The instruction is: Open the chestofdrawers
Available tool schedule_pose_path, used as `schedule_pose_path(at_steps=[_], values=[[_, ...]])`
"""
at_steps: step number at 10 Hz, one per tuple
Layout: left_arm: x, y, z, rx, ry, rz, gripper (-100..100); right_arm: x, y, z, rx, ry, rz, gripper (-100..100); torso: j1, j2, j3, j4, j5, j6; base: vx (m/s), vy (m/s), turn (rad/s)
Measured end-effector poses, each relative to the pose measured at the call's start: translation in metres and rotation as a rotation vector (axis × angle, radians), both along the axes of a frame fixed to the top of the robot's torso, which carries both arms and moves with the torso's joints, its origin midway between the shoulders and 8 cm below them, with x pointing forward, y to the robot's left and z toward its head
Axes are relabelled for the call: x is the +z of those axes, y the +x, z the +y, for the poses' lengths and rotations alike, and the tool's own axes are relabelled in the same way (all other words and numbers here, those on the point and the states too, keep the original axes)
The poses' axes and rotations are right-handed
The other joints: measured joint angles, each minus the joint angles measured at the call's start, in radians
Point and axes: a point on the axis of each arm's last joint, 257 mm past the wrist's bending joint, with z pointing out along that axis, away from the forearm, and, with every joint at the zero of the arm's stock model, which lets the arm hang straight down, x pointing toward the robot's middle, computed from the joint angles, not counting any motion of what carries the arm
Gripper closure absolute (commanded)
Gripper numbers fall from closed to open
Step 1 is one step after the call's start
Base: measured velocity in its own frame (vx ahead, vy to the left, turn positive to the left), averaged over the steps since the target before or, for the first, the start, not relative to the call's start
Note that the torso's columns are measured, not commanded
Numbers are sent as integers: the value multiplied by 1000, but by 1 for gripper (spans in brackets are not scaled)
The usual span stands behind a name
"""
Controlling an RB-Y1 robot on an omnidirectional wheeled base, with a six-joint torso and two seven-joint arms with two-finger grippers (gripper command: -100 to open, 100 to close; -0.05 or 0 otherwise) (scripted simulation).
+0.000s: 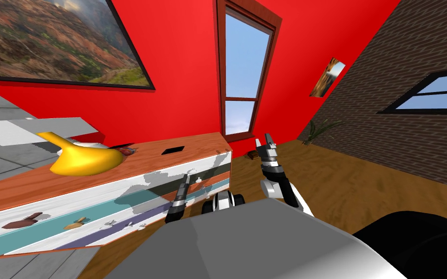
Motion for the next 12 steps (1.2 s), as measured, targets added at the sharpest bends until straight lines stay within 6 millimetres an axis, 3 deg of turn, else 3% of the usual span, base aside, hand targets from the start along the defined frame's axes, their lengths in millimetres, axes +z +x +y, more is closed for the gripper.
schedule_pose_path(at_steps=[12], values=[[9, 46, -12, 4, -65, 63, -100, 0, 0, 0, 0, 0, 0, 0, 1, 0, 0, 0, 0, 0, -38, 8, -10]])
